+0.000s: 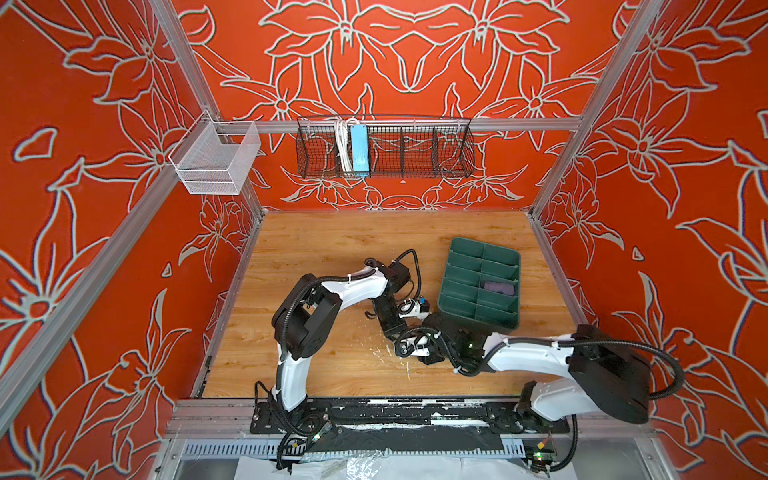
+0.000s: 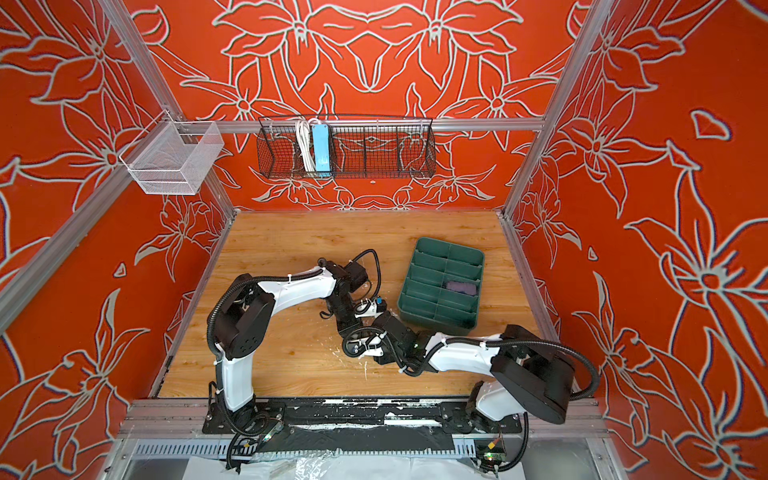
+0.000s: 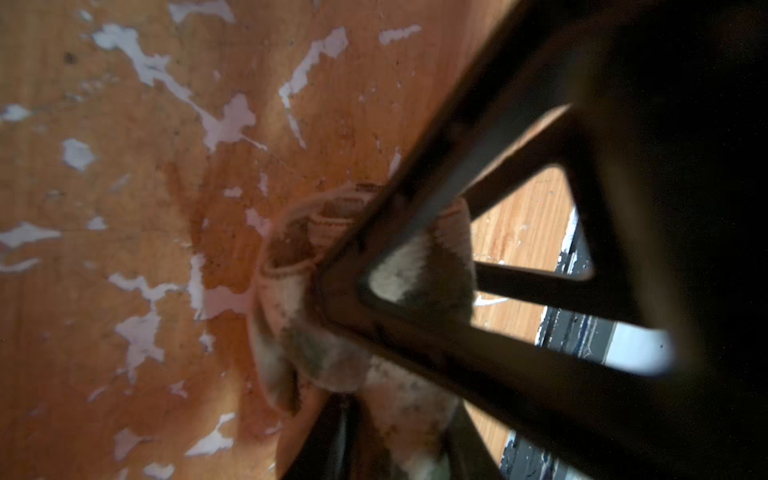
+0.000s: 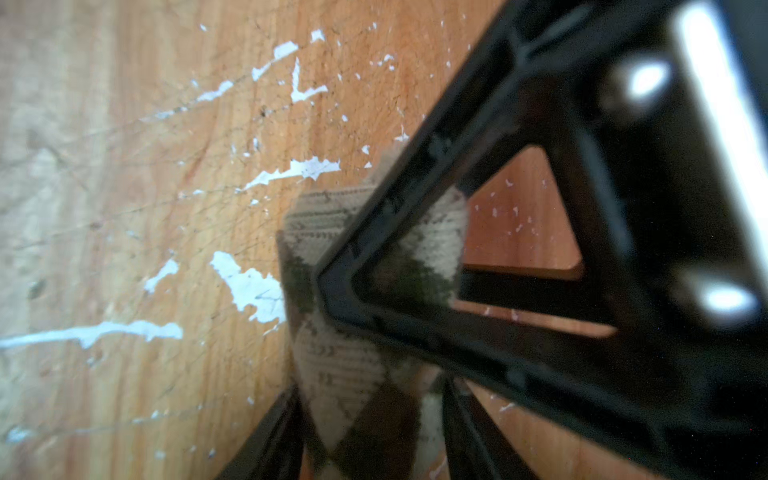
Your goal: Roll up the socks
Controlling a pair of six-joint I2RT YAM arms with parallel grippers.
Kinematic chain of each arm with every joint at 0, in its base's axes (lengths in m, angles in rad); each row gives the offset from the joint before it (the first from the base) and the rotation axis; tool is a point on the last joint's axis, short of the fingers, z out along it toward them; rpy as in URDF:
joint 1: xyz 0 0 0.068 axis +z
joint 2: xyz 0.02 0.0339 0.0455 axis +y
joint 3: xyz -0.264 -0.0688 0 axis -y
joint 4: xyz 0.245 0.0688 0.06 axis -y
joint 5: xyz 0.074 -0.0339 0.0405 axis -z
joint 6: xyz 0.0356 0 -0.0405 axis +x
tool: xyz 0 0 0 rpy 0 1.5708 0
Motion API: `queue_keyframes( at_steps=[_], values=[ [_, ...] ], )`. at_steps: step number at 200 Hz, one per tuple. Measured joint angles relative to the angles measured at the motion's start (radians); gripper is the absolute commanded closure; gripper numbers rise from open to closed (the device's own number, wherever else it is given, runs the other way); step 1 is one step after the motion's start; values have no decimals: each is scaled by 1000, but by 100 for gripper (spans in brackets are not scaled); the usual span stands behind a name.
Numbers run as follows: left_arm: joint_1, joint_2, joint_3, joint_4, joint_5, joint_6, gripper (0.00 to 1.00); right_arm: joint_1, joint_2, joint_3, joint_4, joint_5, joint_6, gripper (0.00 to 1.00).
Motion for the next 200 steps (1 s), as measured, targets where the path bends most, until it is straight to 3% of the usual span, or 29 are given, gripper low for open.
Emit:
queue_keyframes(
  at_steps=[44, 71, 104, 139, 178, 200],
  values=[
    [5, -29, -35, 33, -35, -18, 52, 1, 45, 73, -58, 6, 11, 100],
    [2, -79, -68, 83, -169, -87, 46, 3, 58, 127, -150, -7, 21, 100],
    [-6, -211, -129, 165, -356, -174, 27, 2, 93, 213, -287, -19, 56, 100],
    [-6, -497, -262, 280, -507, -231, 22, -3, 132, 279, -375, -29, 101, 100],
    [-5, -884, -429, 417, -752, -241, 19, -38, 170, 358, -483, -109, 132, 100],
    [2, -1126, -481, 435, -732, -144, 17, -72, 222, 444, -594, -211, 131, 100]
  ],
)
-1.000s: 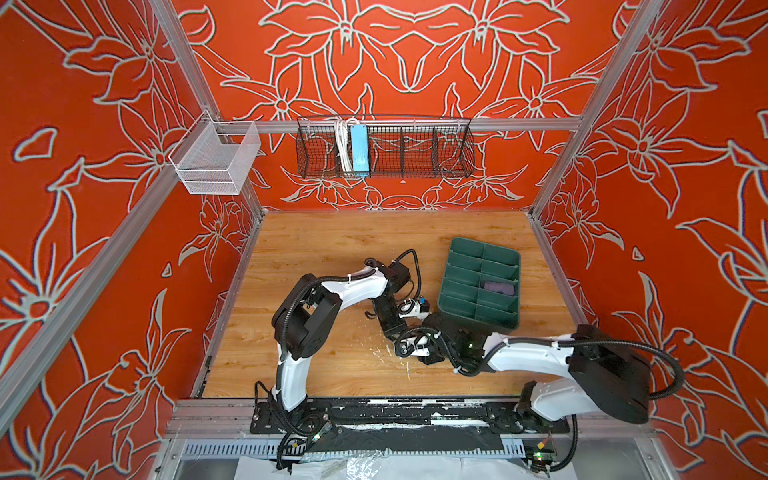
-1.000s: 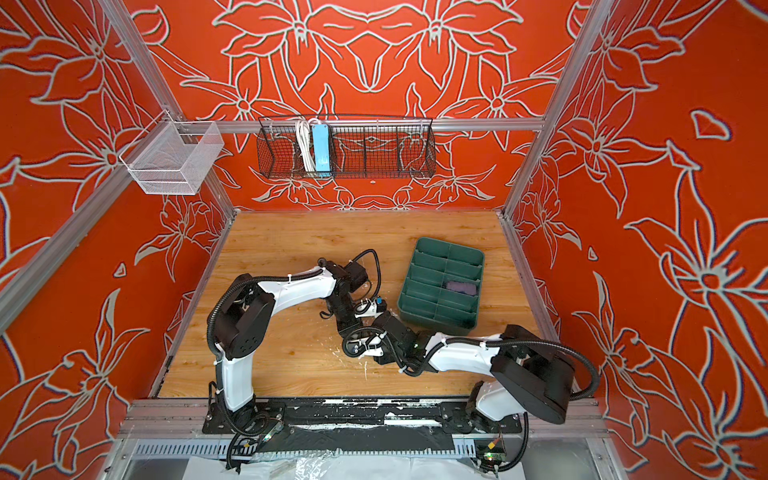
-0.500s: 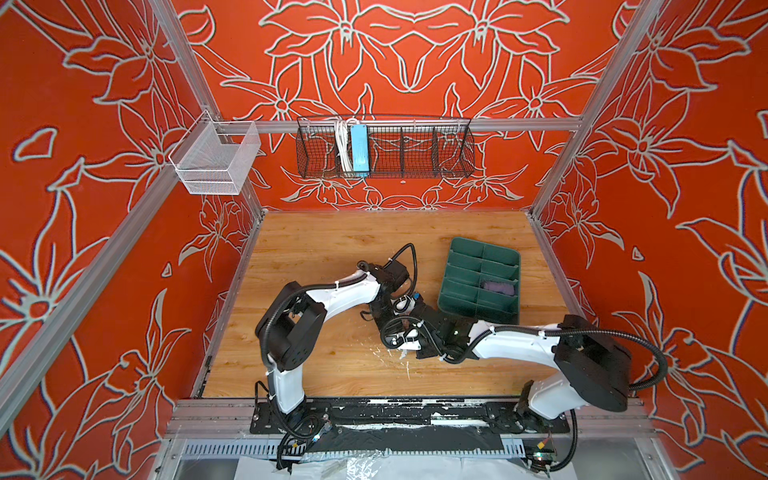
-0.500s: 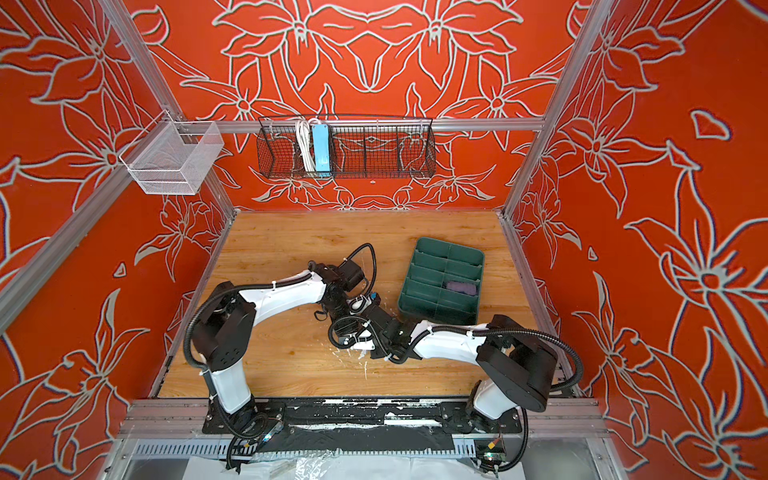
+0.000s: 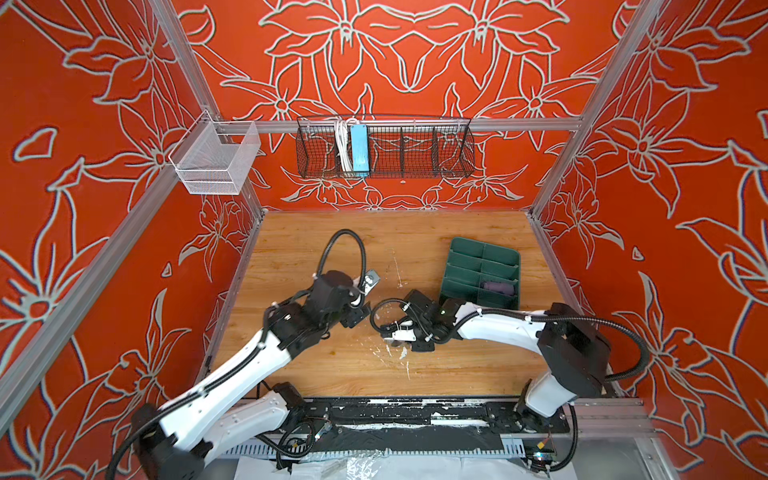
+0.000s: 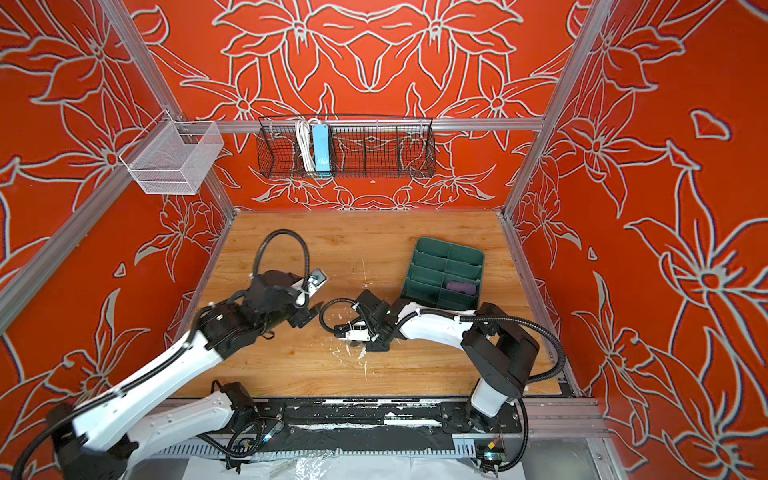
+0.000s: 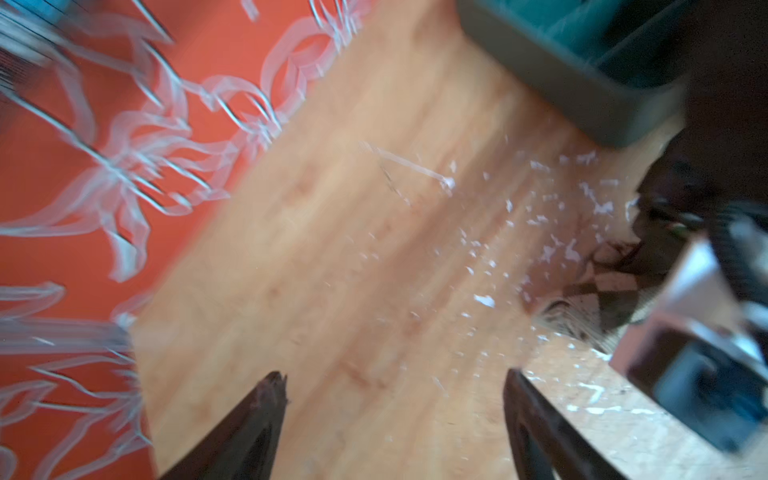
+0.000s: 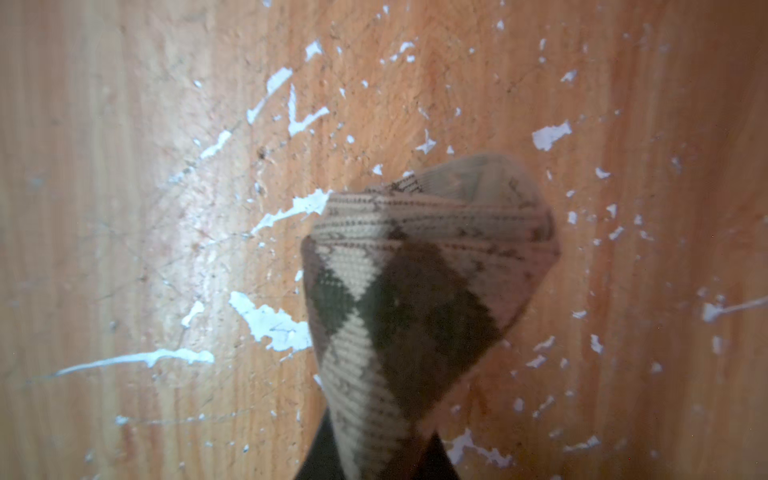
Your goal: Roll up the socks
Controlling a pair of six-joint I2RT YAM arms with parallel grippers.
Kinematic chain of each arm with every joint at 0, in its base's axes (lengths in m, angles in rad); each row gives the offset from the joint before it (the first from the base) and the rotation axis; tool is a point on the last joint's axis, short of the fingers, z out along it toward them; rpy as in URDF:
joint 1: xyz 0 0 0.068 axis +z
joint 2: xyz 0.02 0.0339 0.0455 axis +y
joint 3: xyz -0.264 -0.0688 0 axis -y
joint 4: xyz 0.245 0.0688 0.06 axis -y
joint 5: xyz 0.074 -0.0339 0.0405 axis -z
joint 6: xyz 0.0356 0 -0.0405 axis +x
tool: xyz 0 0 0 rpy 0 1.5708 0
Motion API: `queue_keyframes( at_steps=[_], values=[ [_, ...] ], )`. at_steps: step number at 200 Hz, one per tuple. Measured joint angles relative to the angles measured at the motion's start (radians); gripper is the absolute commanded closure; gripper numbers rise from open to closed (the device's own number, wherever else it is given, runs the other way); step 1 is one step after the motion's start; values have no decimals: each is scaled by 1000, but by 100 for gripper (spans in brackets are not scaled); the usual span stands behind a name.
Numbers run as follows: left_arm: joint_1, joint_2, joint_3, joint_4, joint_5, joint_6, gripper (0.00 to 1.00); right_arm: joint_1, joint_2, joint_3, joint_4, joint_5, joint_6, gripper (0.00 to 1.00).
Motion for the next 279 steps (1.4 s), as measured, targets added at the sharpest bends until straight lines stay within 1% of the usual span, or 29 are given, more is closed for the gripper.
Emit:
queue_keyframes(
  at_steps=[5, 13, 23, 37, 52, 64, 82, 94, 110, 130, 142, 169, 200, 219, 228, 238, 260, 279],
  values=[
    [0, -36, 0, -6, 20, 25, 17, -9, 14, 21, -25, -24, -2, 100],
    [0, -95, 10, -33, 82, 78, 18, -21, 39, 54, -66, -59, -4, 100],
    [-2, -137, 35, -76, 145, 134, 19, -39, 71, 96, -117, -106, -7, 100],
    [-13, -143, 70, -127, 206, 192, 20, -71, 116, 152, -183, -178, -9, 100],
    [-54, -118, 72, -153, 215, 243, 20, -119, 178, 222, -274, -272, -15, 100],
    [-119, -82, 44, -148, 192, 282, 20, -155, 233, 279, -333, -346, -21, 100],
    [-242, 5, -49, -90, 138, 330, 20, -205, 317, 359, -434, -439, -36, 100],
    [-309, 85, -120, -20, 106, 343, 21, -220, 351, 392, -480, -472, -42, 100],
    [-360, 212, -194, 71, 73, 341, 27, -227, 367, 412, -510, -487, -46, 100],
    [-383, 342, -240, 177, 28, 327, 33, -226, 367, 412, -534, -488, -55, 100],
    [-389, 407, -250, 243, -10, 326, 35, -226, 367, 411, -544, -488, -60, 100],
    [-393, 499, -259, 384, -69, 328, 37, -226, 367, 410, -558, -488, -66, 100],
    [-396, 587, -260, 477, -116, 334, 43, -226, 367, 410, -561, -489, -72, 100],
    [-397, 640, -256, 509, -140, 330, 51, -226, 364, 403, -555, -491, -72, 100],
    [-397, 660, -245, 517, -156, 317, 59, -226, 358, 399, -550, -497, -73, 100],
    [-398, 681, -236, 524, -167, 313, 65, -227, 349, 389, -542, -494, -73, 100],
    [-407, 722, -216, 536, -198, 298, 81, -234, 315, 352, -508, -480, -72, 100],
    [-412, 744, -200, 554, -218, 290, 95, -246, 264, 301, -462, -459, -72, 90]
  ],
)
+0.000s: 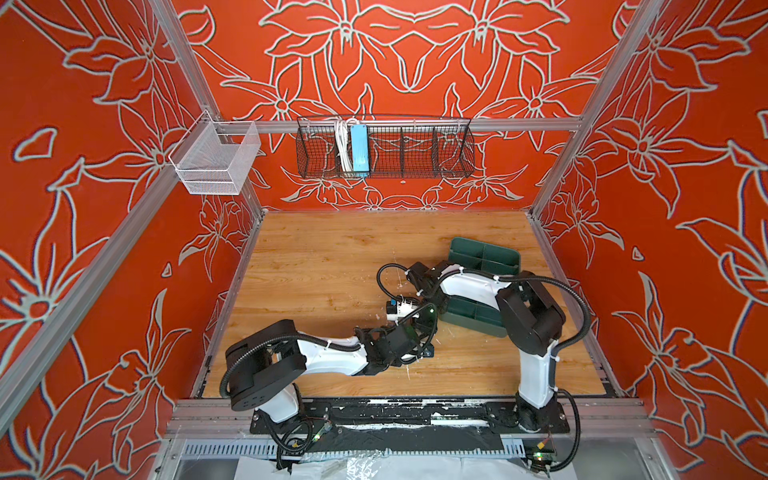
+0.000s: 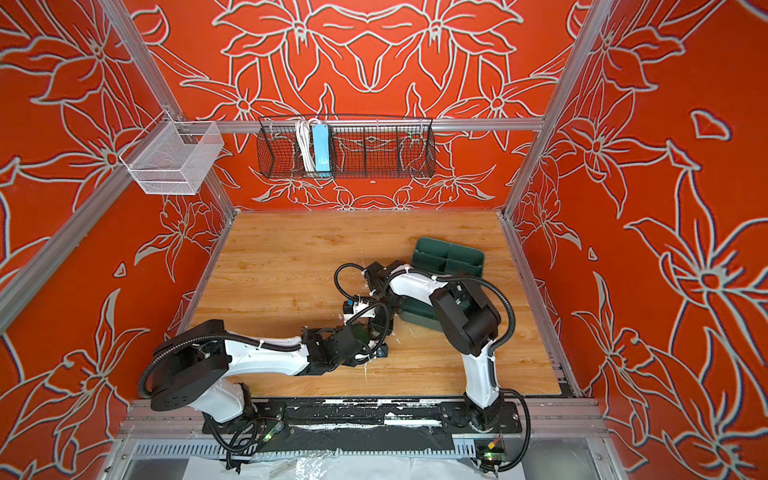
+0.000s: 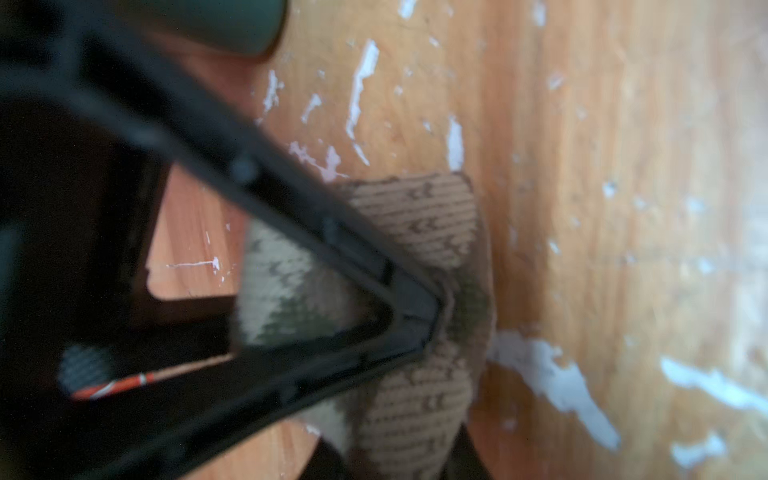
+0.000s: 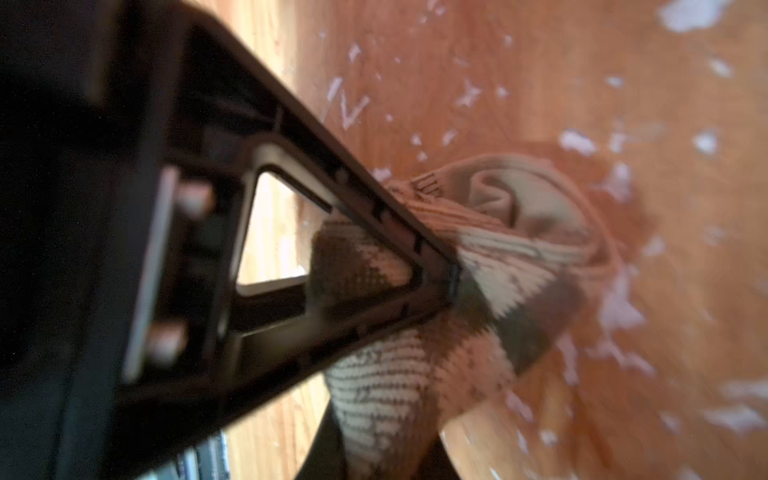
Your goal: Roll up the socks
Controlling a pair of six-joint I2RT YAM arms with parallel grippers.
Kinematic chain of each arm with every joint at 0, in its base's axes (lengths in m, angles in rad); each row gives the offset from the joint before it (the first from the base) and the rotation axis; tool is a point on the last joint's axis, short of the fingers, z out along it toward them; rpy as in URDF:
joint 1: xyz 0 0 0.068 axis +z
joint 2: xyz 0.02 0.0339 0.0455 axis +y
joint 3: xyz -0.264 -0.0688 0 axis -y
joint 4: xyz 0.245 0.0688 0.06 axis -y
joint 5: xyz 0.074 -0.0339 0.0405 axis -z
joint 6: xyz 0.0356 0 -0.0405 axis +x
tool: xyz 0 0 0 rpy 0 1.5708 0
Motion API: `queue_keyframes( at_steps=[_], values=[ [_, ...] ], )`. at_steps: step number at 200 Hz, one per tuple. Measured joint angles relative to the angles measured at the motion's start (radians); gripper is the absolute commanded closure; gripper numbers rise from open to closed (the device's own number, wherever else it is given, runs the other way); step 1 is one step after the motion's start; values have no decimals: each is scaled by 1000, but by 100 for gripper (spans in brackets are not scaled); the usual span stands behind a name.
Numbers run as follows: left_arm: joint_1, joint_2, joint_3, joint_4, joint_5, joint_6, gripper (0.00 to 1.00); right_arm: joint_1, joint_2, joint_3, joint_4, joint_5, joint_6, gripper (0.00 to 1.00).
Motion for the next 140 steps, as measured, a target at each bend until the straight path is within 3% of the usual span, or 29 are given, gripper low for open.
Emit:
queue_keyframes(
  at_steps=[12, 66, 69, 73, 76, 140],
  values=[
    [0, 10, 10, 8, -3, -8, 100, -6, -43, -44, 39, 18, 1, 85],
    [-2, 19, 27, -6, 8, -34, 100, -16, -270, -185, 185, 147, 45, 64],
    [-1, 19, 24, -13, 6, -35, 100, -18, -285, -188, 187, 156, 49, 51],
    [-1, 20, 21, -14, 5, -35, 100, -21, -307, -193, 193, 171, 53, 11],
    [-1, 20, 19, -16, 3, -35, 100, -22, -322, -195, 196, 179, 59, 3],
    [6, 19, 46, -78, 23, -35, 100, -104, -590, -317, 401, 393, 167, 2]
  ],
)
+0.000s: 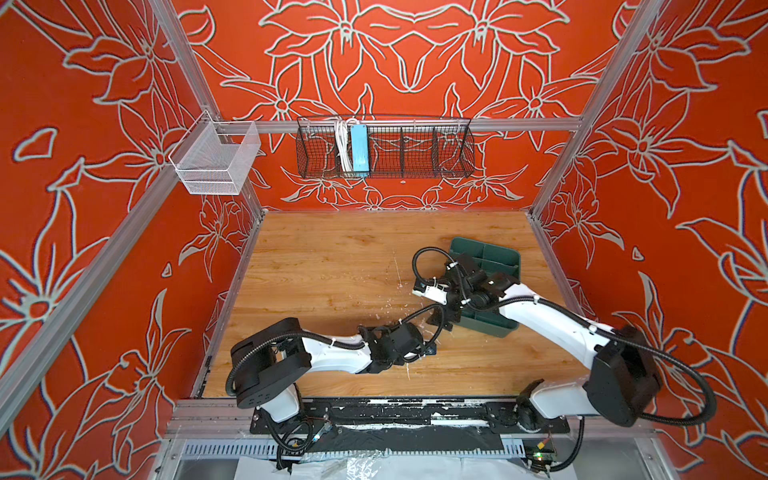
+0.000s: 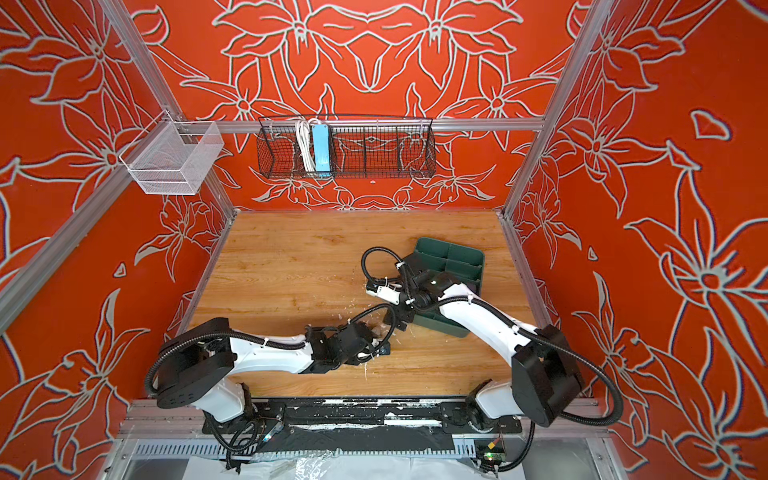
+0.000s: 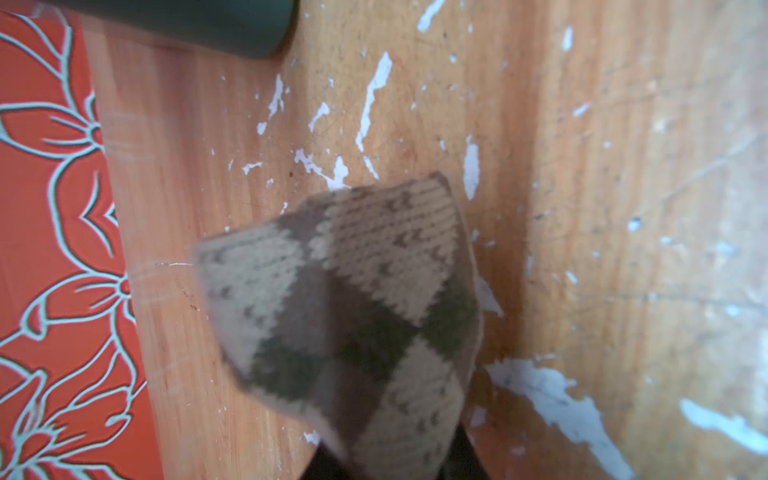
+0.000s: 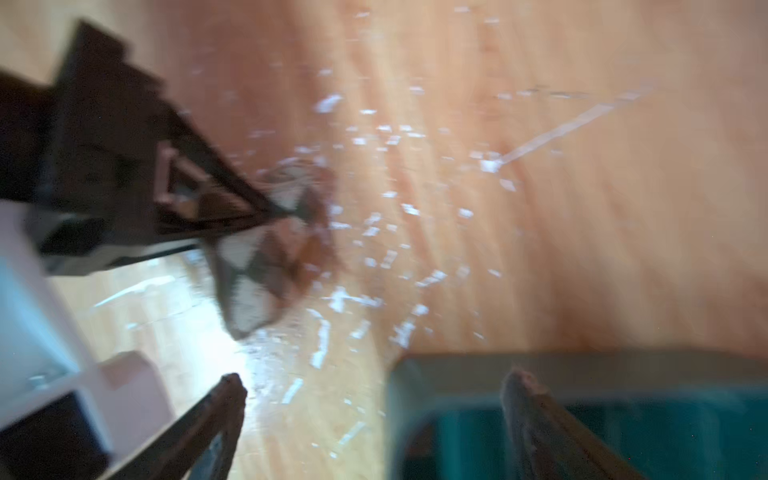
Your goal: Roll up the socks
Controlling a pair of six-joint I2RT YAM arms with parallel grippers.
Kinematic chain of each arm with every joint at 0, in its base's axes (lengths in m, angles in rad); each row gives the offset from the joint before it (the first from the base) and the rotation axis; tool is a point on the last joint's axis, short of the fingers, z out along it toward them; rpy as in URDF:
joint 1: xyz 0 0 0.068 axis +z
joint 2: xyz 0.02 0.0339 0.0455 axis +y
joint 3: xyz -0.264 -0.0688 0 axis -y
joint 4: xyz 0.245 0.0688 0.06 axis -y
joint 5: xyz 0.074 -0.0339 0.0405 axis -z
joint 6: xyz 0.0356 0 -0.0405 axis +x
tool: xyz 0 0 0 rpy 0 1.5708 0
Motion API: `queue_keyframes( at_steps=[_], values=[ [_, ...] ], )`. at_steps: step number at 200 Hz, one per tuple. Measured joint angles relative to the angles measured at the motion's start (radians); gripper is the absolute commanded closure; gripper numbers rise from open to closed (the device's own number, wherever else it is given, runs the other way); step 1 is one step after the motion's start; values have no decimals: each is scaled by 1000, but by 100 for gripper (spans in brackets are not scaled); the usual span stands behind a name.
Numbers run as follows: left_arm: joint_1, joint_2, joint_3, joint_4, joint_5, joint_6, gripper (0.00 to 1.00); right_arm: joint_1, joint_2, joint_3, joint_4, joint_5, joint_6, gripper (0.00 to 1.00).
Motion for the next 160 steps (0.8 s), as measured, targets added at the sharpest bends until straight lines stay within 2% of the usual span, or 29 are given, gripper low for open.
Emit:
queue_keyframes(
  at_steps=[25, 46, 61, 72, 107, 128, 160],
  values=[
    [43, 0, 88, -163, 108, 0, 100, -48, -195, -89, 129, 153, 63, 2],
    [108, 19, 201, -361, 264, -6, 100, -72, -382, -137, 212, 185, 98, 2],
    [161, 64, 297, -497, 379, -19, 100, -73, -494, -142, 233, 132, 99, 2],
    [196, 103, 357, -568, 446, -29, 100, -73, -557, -138, 221, 52, 72, 4],
    [292, 209, 491, -722, 629, -63, 100, -47, -618, -85, 50, -132, -63, 15],
    [325, 251, 533, -769, 691, -83, 100, 54, -596, -77, -61, -138, -146, 16],
    [362, 286, 568, -812, 763, -105, 100, 345, -538, -169, -78, -34, -222, 18]
  ],
)
